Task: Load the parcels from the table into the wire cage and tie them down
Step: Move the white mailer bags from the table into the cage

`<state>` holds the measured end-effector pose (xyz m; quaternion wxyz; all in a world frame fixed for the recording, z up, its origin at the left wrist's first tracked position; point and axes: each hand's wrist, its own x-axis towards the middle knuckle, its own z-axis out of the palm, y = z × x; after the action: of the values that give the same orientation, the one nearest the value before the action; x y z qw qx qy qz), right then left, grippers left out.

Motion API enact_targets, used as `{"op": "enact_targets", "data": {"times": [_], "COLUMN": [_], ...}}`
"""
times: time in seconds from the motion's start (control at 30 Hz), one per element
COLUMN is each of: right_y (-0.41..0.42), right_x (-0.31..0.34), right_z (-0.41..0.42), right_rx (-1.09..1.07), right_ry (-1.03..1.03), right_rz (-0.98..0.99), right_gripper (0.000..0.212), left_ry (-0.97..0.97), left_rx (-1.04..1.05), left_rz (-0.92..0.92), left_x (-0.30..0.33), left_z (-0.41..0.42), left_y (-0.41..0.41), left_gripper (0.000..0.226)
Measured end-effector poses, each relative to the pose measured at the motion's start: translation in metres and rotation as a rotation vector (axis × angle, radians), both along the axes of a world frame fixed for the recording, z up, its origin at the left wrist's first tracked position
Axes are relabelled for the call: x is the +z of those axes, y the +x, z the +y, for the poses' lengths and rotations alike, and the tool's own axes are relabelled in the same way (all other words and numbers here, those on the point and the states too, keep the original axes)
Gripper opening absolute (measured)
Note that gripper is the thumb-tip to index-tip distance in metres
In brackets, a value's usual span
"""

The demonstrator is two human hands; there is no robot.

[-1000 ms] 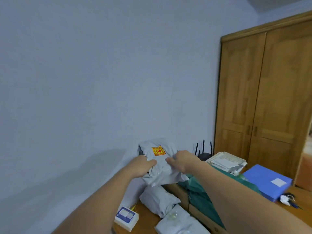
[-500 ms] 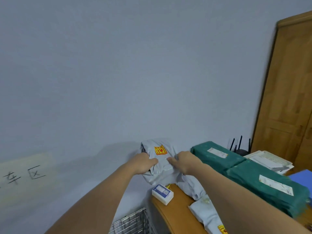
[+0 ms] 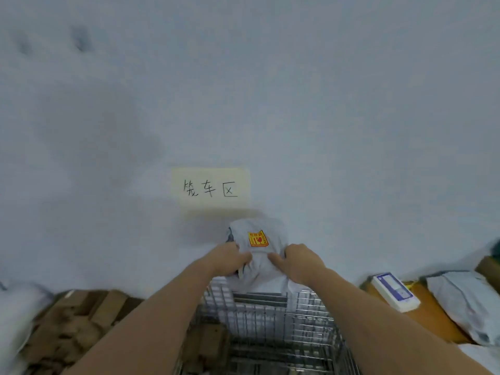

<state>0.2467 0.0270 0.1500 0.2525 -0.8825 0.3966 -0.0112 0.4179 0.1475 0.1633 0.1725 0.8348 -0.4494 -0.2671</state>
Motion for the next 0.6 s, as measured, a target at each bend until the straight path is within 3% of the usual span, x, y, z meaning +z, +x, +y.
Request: {"op": "enact_targets", "data": {"times": [0.17,0.3,0.6], "right_y": [0.057,0.079,0.114], "right_x": [-0.059,-0.126,-0.303], "right_z": [0.041,0.076,0.097], "right_rx": [0.143,0.223,-0.06], "right_ry": [0.04,0.073,0.334], "right_rz": [0.02,0.136,0.14], "right_gripper": [0.053,0.058,0.039], "left_ry": [0.014,0.093,0.201], "left_rx": [0.21,0.227,0.301], "left_rz": [0.04,0.125,0.267], "left_x": [-0.065,-0.133,-0.315], "left_z": [0.069,0.103,0.098], "left_y": [0.03,0.043,0.084], "left_gripper": [0.035,0.039,0.046]}}
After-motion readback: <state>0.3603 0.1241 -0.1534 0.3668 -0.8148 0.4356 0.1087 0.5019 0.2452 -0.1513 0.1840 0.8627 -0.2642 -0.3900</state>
